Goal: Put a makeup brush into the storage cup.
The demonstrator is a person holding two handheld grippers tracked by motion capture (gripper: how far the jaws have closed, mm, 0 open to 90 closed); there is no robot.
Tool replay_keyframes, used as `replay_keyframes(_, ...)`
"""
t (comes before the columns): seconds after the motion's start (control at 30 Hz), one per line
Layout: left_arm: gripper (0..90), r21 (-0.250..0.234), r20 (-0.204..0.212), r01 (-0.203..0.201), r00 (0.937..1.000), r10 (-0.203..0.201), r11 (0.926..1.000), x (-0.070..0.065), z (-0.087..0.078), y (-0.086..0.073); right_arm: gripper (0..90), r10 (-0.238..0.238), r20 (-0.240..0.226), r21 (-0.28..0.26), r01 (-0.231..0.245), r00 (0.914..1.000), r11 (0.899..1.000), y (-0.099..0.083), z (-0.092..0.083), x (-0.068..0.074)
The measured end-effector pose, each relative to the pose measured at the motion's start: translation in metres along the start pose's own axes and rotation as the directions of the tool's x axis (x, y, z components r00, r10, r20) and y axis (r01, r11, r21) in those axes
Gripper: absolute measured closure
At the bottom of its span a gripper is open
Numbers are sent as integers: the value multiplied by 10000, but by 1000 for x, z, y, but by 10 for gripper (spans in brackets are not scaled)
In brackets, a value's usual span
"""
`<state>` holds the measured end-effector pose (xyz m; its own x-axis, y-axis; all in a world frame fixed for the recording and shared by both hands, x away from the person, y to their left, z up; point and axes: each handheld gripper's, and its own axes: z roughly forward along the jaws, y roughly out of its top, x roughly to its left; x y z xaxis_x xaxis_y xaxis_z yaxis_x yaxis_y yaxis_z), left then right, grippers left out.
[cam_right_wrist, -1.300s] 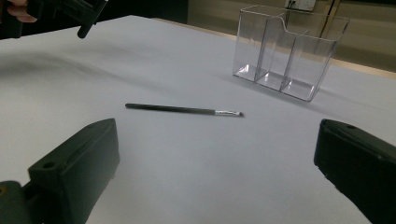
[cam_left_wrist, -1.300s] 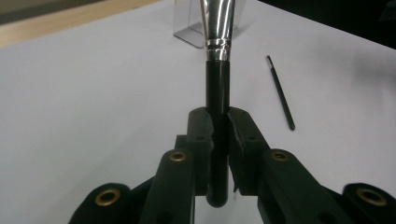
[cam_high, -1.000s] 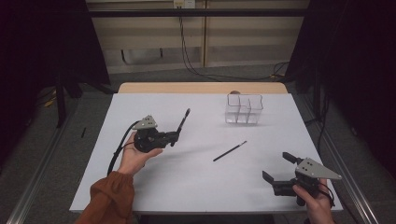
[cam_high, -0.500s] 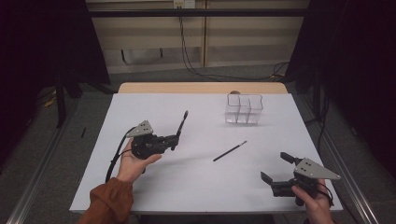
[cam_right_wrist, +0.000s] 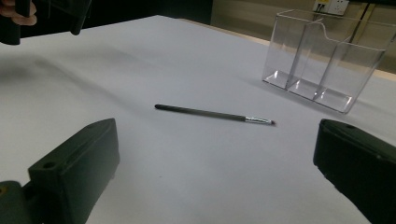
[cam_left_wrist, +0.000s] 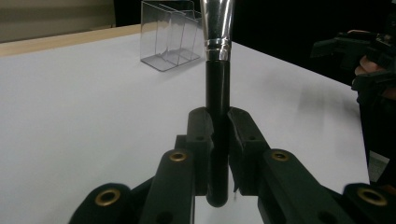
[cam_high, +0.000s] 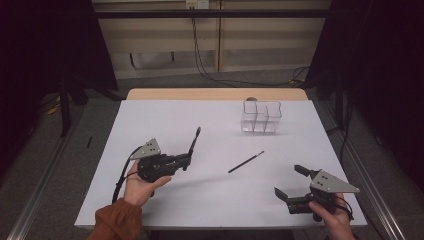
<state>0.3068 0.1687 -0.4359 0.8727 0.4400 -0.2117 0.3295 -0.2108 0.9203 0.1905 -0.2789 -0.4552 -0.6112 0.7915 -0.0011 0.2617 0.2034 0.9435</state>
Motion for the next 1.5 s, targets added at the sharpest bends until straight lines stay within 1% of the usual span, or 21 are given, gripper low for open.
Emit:
replay_keyframes(0.03,798,0,0,0,10000,0,10000,0,0,0,0,0,0,0,0,10000,10000,0,0,0)
replay_keyframes(0.13,798,35,141,-62,9999,61,10000,-4,4,0,0,-30,-203,43,31,9998,10000,2,5,7)
replay_keyframes(0.23,798,78,207,-63,9998,61,9999,-7,6,-1,0,-216,-516,116,223,9984,9997,5,9,14)
replay_keyframes(0.3,798,47,238,-114,9997,113,9999,-8,6,0,0,-227,-690,56,231,9974,9997,8,13,18)
replay_keyframes(0.37,798,-64,251,-52,9997,54,10000,-10,7,0,0,-236,-809,-11,236,9964,9997,12,17,20)
replay_keyframes(0.43,798,-17,286,-128,9995,128,9999,-10,7,0,0,-211,-929,-84,204,9955,9998,16,20,22)
replay_keyframes(0.5,798,-81,308,-38,9995,41,10000,-11,7,1,0,-223,-1109,-100,213,9936,9997,21,24,24)
replay_keyframes(0.53,798,-66,301,-76,9995,78,9999,-11,7,1,0,-243,-1209,-110,231,9924,9997,23,26,25)
replay_keyframes(0.63,798,-50,305,-80,9995,82,10000,-12,8,1,0,-489,-1396,37,499,9890,9987,30,36,28)
replay_keyframes(0.67,798,39,401,-42,9992,40,10000,-12,9,1,0,-537,-1480,112,560,9875,9984,32,41,28)
replay_keyframes(0.7,798,88,355,-133,9993,130,9999,-12,9,0,0,-528,-1457,87,547,9879,9985,34,45,29)
replay_keyframes(0.73,797,77,347,-137,9993,134,9999,-13,10,0,3,-515,-1433,58,528,9883,9986,36,49,30)
replay_keyframes(0.8,797,64,380,-115,9992,112,9999,-14,11,0,3,-530,-1598,-21,533,9857,9986,41,56,30)
replay_keyframes(0.9,798,7,398,-137,9991,137,9999,-15,11,0,3,-486,-1699,-81,479,9843,9988,47,64,33)
replay_keyframes(0.97,798,-11,428,-166,9989,167,9999,-16,12,1,3,-517,-1871,-211,486,9810,9986,50,67,36)
replay_keyframes(1.13,798,-28,468,-190,9987,191,9998,-18,15,2,10,-530,-2098,-614,409,9763,9973,58,74,40)
replay_keyframes(1.17,798,16,437,-236,9988,235,9997,-19,17,2,9,-487,-2121,-609,366,9760,9975,60,75,40)
replay_keyframes(1.3,798,38,559,-294,9980,292,9996,-23,25,4,12,-499,-2267,-720,344,9727,9968,65,81,41)
replay_keyframes(1.4,798,-8,628,-344,9974,344,9994,-25,28,6,31,-485,-2423,-755,310,9690,9967,69,85,42)
replay_keyframes(1.43,798,3,705,-357,9969,356,9994,-26,29,6,31,-502,-2419,-769,325,9690,9965,69,85,42)
replay_keyframes(1.5,798,-17,710,-372,9968,372,9993,-27,31,7,31,-519,-2553,-862,307,9655,9958,72,88,43)
